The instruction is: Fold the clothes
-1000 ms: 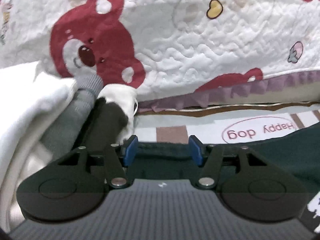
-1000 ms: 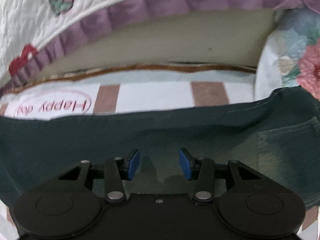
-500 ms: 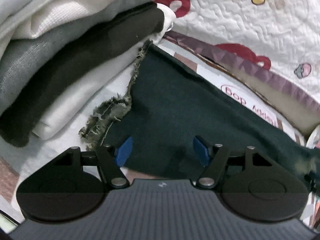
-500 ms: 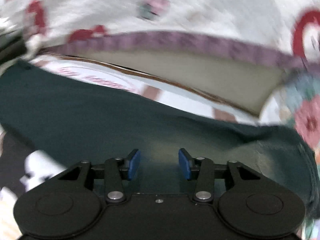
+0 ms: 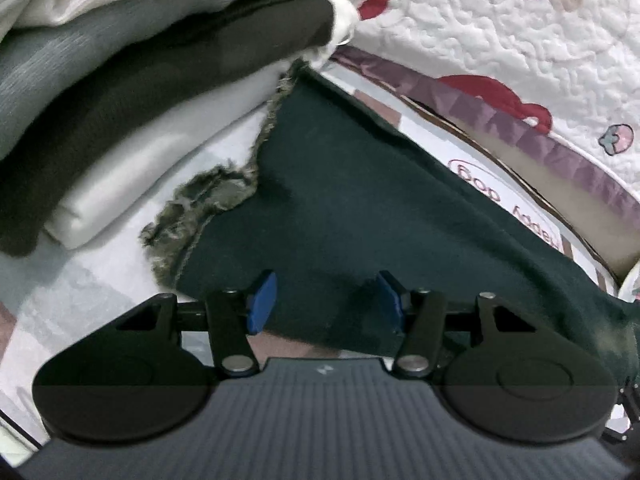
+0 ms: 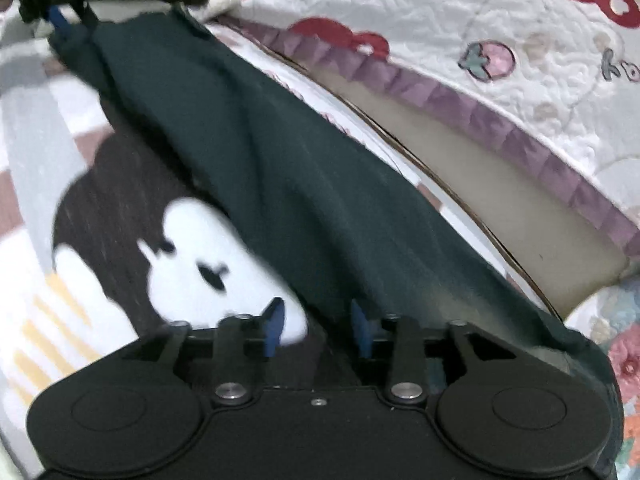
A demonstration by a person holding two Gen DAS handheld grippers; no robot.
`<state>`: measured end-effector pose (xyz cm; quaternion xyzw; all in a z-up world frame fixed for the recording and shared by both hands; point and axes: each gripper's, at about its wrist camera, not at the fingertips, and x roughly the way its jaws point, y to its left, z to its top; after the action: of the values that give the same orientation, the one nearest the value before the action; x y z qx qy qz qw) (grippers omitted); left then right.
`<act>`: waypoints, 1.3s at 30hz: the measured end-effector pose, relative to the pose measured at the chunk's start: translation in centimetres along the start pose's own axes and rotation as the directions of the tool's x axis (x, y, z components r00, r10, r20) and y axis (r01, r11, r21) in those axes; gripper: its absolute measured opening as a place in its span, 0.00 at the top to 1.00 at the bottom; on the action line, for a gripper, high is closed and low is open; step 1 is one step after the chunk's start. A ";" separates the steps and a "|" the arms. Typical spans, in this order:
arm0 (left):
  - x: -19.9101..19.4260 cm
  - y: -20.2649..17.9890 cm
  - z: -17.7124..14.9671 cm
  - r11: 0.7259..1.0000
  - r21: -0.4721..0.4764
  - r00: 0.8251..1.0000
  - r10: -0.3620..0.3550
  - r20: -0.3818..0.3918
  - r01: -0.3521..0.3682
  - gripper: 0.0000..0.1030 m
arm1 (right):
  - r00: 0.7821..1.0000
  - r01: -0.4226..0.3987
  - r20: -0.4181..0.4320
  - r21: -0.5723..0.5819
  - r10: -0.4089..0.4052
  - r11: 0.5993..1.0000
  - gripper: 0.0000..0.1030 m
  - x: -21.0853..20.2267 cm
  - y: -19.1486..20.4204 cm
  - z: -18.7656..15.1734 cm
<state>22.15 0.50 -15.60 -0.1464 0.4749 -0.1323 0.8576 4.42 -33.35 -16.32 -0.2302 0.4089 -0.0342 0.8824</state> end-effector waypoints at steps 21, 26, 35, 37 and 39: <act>-0.1 -6.4 -1.8 0.941 0.323 0.987 -0.135 0.087 0.100 0.44 | 0.988 0.099 0.061 0.470 -0.144 0.877 0.85 -0.7 -15.4 -0.6; 0.5 -10.6 -4.3 0.858 0.479 0.974 -0.226 0.025 0.187 0.44 | 0.995 0.081 0.002 0.565 -0.099 0.821 0.54 -2.8 -15.2 -6.4; 4.2 -15.4 -9.5 0.744 0.632 0.975 -0.202 -0.097 0.216 0.40 | 0.999 0.003 -0.023 0.885 0.039 0.466 0.42 -2.5 -18.0 -15.1; 4.3 -15.7 -10.3 0.728 0.652 0.976 -0.190 -0.104 0.211 0.40 | 0.997 -0.059 0.038 0.938 0.069 0.341 0.42 -1.5 -18.5 -15.9; 4.5 -15.9 -10.6 0.718 0.669 0.980 -0.175 -0.094 0.193 0.40 | 0.993 -0.110 0.090 0.949 0.078 0.297 0.49 -0.6 -18.4 -15.9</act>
<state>13.99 -17.15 -18.48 0.1296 0.3878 -0.3817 0.8290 -5.33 -55.66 -16.82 0.3587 0.3108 -0.2142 0.8537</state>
